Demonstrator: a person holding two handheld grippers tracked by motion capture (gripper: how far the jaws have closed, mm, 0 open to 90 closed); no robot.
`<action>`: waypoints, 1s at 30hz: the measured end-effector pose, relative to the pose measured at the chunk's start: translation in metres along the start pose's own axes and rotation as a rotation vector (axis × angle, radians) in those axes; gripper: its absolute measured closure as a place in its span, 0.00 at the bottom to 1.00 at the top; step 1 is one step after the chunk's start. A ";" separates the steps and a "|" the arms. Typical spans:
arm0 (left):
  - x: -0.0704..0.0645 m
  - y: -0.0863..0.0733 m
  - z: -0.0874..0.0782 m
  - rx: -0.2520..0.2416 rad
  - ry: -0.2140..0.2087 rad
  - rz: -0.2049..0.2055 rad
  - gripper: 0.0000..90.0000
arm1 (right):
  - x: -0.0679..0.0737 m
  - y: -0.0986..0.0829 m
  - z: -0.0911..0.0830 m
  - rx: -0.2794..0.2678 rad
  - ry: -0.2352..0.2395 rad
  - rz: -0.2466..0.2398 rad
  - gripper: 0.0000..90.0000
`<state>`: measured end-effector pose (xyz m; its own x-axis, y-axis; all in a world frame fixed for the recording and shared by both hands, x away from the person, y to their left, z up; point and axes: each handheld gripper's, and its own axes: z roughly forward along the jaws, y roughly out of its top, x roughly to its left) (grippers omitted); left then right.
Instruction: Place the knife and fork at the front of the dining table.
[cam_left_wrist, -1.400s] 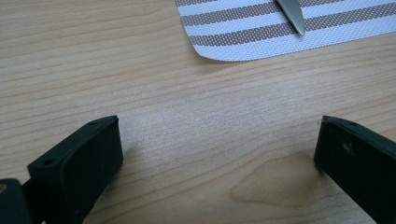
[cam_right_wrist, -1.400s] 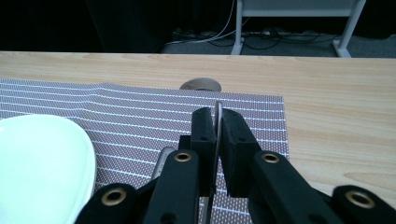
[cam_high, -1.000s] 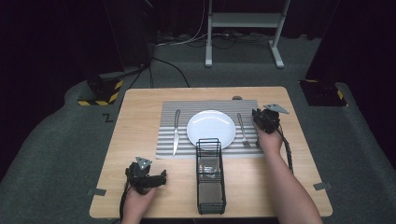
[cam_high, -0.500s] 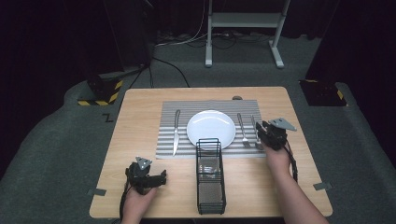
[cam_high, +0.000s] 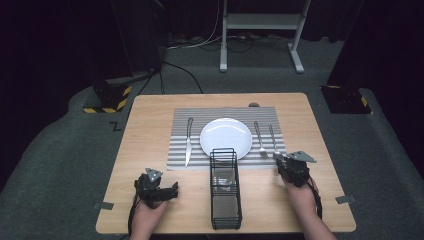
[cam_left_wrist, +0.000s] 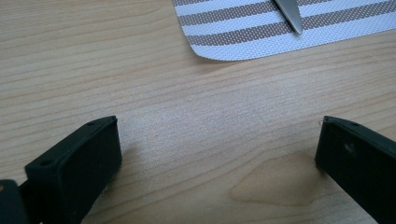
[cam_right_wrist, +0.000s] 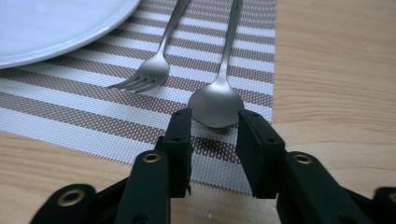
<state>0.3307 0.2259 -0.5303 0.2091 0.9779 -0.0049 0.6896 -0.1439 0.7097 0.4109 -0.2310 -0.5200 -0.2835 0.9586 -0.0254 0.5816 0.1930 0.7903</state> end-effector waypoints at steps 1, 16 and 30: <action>0.000 0.000 0.000 0.000 0.000 0.000 0.00 | 0.000 0.001 0.004 -0.004 -0.005 -0.005 0.74; 0.000 0.000 0.000 -0.001 -0.002 -0.002 0.01 | -0.008 -0.024 -0.029 0.036 0.034 -0.021 0.35; 0.016 -0.011 -0.010 -0.001 -0.014 0.008 0.01 | -0.042 -0.052 -0.059 0.082 0.015 0.003 0.19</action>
<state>0.3197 0.2445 -0.5307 0.2241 0.9745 -0.0094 0.6873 -0.1512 0.7104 0.3473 -0.2937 -0.5242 -0.2928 0.9561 -0.0129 0.6426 0.2068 0.7377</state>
